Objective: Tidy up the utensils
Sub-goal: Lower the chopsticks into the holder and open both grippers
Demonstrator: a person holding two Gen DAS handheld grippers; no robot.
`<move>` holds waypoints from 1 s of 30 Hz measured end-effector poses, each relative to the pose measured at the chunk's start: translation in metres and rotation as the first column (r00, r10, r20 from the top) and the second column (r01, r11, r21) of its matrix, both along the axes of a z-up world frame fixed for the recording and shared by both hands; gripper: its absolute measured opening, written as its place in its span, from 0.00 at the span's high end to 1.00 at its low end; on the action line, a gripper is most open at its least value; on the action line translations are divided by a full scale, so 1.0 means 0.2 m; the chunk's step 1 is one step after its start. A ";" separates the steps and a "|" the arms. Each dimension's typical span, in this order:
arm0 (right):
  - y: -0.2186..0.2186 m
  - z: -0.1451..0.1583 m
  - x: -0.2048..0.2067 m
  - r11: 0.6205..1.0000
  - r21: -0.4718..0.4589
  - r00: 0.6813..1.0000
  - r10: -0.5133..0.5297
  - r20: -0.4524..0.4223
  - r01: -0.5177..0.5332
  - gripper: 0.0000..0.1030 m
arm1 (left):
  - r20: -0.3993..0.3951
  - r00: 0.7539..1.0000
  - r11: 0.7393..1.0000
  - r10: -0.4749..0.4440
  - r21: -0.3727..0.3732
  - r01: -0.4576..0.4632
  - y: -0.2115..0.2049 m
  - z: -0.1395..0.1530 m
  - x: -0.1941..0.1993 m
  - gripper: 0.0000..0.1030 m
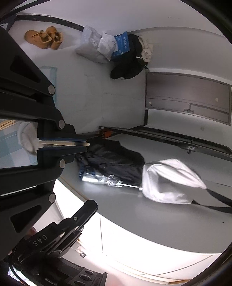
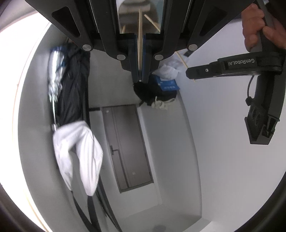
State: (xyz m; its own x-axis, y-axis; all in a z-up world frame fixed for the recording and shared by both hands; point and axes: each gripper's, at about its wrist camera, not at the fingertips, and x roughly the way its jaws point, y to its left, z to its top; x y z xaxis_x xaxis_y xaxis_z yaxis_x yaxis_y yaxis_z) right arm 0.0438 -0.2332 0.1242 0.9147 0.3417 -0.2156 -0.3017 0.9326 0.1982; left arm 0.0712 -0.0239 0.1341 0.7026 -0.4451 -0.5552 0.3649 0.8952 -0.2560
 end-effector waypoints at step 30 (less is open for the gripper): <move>0.10 -0.39 0.42 0.997 -0.034 0.988 0.058 -0.140 -0.063 0.95 | -0.178 0.977 0.991 -0.114 0.052 0.125 -0.01 -0.31 0.35 0.99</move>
State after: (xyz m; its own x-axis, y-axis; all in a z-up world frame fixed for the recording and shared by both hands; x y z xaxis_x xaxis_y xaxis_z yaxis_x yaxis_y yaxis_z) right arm 0.1273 -0.2140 0.0469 0.8530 0.3847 -0.3528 -0.3301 0.9211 0.2065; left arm 0.1413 -0.0254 0.0729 0.5362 -0.4805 -0.6940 0.4250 0.8640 -0.2698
